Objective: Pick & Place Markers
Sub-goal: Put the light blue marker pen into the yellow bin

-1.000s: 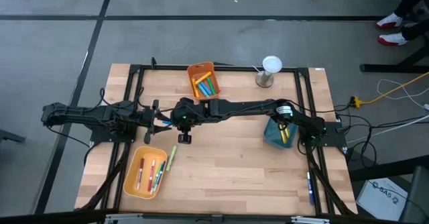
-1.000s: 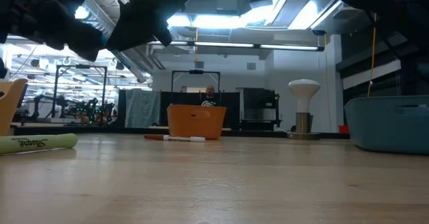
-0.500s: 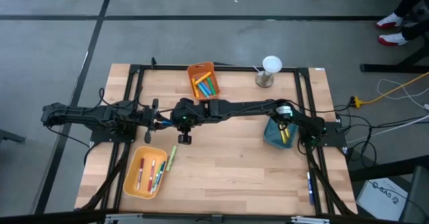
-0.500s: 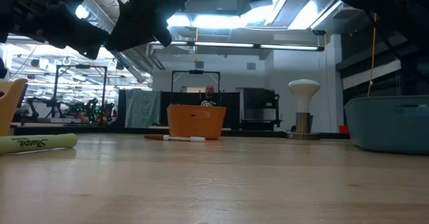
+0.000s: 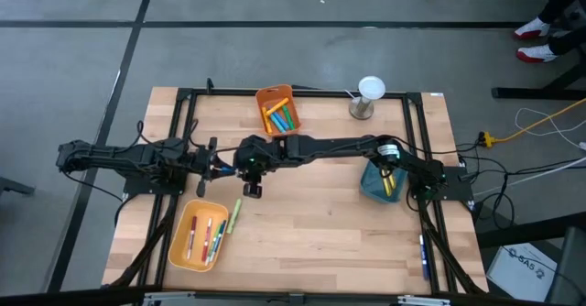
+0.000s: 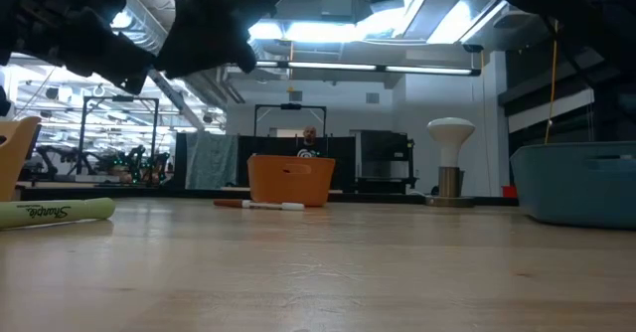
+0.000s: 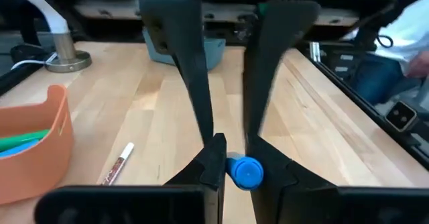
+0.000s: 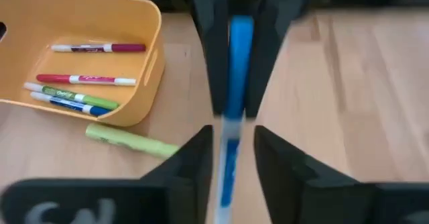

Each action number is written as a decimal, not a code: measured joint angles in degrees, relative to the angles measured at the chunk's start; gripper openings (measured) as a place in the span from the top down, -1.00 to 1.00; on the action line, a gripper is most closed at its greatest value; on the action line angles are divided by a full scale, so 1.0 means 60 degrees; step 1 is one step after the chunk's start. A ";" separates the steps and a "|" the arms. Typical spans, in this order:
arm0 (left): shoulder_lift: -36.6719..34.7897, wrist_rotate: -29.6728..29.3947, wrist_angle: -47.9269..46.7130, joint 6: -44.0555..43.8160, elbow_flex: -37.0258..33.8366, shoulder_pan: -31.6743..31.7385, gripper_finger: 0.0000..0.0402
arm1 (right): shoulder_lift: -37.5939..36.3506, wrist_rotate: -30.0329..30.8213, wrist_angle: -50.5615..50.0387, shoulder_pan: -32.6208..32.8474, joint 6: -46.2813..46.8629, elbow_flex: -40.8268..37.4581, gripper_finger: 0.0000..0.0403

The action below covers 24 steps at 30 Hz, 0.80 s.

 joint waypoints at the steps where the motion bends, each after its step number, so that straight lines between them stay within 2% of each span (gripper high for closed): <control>1: -0.0001 -0.0011 -0.0002 -0.0072 0.0000 0.0002 0.83 | 0.0000 -0.0062 -0.0127 -0.0015 0.0212 0.0000 0.43; 6: -0.0004 0.0140 -0.0180 -0.0446 0.0035 0.0007 0.83 | 0.0000 -0.0509 -0.1213 -0.0130 0.0962 0.0000 0.15; 10: 0.0131 0.0548 -0.1164 -0.0785 0.0806 0.0005 0.83 | 0.0000 -0.1047 -0.2193 -0.0166 0.1633 0.0000 0.03; 17: 0.1084 0.1375 -0.3299 -0.1037 0.2676 -0.0578 0.83 | 0.0000 -0.2340 -0.2907 -0.0093 0.2293 0.0000 0.01; 24: 0.2387 0.3156 -0.3962 -0.1309 0.3792 -0.1869 0.83 | 0.0000 -0.2540 -0.3179 0.0163 0.2259 0.0000 0.00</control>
